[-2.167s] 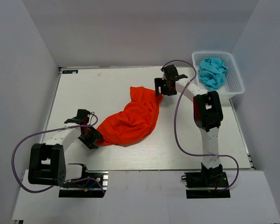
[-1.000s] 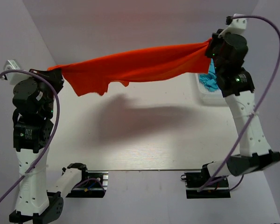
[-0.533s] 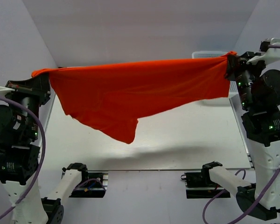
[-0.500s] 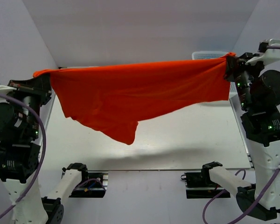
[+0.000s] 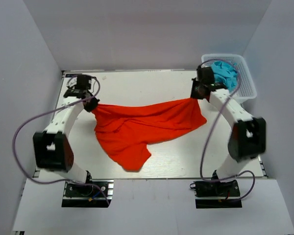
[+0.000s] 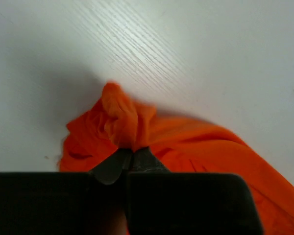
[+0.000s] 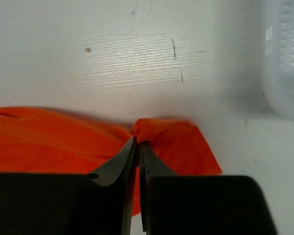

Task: Fold and stack the t-shirts
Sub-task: Flatten out the tshirt

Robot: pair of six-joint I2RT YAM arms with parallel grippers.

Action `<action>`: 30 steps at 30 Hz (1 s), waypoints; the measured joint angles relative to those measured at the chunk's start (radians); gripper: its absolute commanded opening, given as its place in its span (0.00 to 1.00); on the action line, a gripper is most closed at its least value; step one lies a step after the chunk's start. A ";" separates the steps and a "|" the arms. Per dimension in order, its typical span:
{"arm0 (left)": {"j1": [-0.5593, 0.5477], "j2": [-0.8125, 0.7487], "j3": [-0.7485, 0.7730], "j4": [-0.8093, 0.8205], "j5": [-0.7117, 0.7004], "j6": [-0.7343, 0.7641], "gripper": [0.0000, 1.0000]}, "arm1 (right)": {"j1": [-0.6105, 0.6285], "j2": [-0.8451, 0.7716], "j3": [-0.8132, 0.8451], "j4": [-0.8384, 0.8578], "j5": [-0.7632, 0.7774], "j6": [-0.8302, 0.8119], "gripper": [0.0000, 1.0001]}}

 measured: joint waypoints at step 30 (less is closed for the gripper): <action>0.028 0.049 -0.315 0.027 -0.044 -0.077 0.68 | -0.007 -0.131 -0.189 0.030 -0.104 0.121 0.90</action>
